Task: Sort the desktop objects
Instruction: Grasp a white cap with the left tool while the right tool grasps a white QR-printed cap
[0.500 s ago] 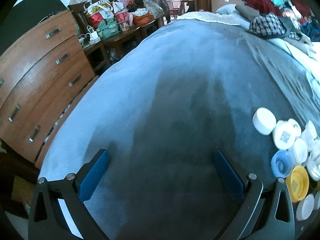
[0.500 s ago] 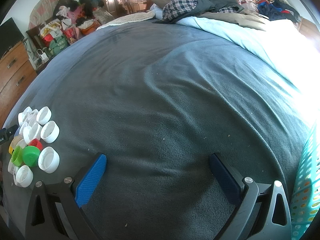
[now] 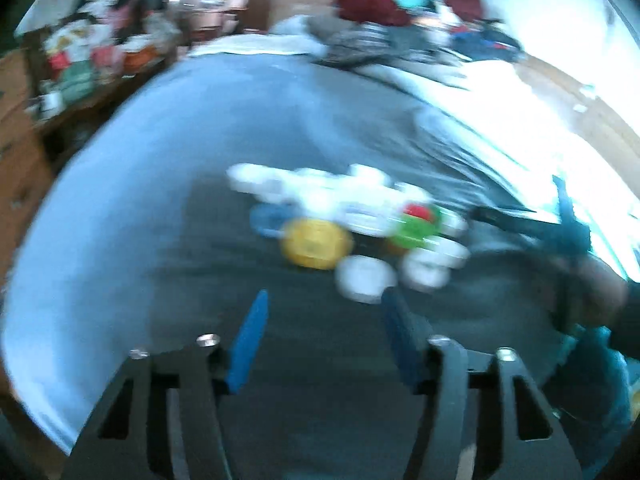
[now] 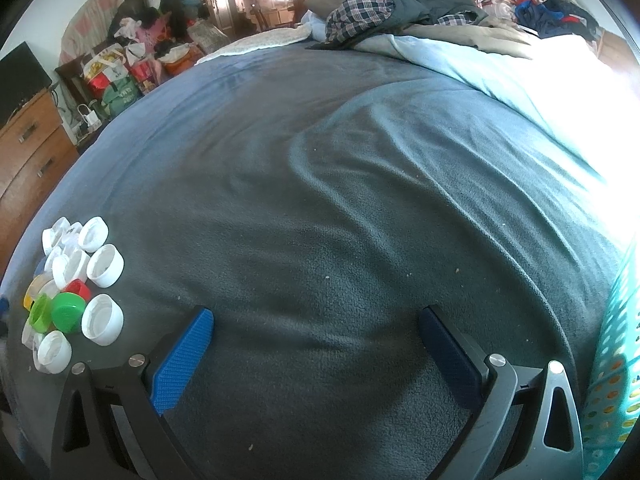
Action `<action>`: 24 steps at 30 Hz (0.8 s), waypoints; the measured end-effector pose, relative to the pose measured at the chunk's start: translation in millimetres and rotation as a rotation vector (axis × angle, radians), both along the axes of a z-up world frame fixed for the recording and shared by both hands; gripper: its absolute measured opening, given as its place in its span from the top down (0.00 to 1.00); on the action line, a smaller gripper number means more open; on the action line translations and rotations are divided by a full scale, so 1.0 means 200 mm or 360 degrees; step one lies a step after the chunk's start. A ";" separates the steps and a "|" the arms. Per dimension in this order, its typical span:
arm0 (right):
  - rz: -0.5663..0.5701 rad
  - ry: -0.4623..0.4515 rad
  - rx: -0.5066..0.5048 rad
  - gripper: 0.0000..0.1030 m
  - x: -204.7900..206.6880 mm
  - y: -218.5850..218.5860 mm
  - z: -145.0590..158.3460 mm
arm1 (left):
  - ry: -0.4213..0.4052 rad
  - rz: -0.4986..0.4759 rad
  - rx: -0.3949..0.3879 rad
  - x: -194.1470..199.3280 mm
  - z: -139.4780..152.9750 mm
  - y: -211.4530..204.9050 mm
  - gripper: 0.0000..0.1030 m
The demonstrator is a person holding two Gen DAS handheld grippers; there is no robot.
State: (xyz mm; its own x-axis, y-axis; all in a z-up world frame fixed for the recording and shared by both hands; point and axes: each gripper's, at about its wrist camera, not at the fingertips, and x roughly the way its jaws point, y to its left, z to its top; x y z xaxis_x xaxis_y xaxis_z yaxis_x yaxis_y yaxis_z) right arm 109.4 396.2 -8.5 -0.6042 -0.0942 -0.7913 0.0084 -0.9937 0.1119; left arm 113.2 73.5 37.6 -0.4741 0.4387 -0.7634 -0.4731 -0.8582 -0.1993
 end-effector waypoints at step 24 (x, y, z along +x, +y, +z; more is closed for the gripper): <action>0.0396 0.0045 -0.0052 0.31 0.13 -0.15 0.20 | 0.0035 0.0068 -0.0067 0.02 -0.07 0.13 0.75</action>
State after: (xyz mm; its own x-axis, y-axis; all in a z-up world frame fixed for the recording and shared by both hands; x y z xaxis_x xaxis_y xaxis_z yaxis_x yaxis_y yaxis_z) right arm 136.2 366.7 30.6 -0.5810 -0.2681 -0.7685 0.2561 -0.9564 0.1400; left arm 116.4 99.9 23.7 -0.5086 0.3855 -0.7698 -0.4396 -0.8851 -0.1528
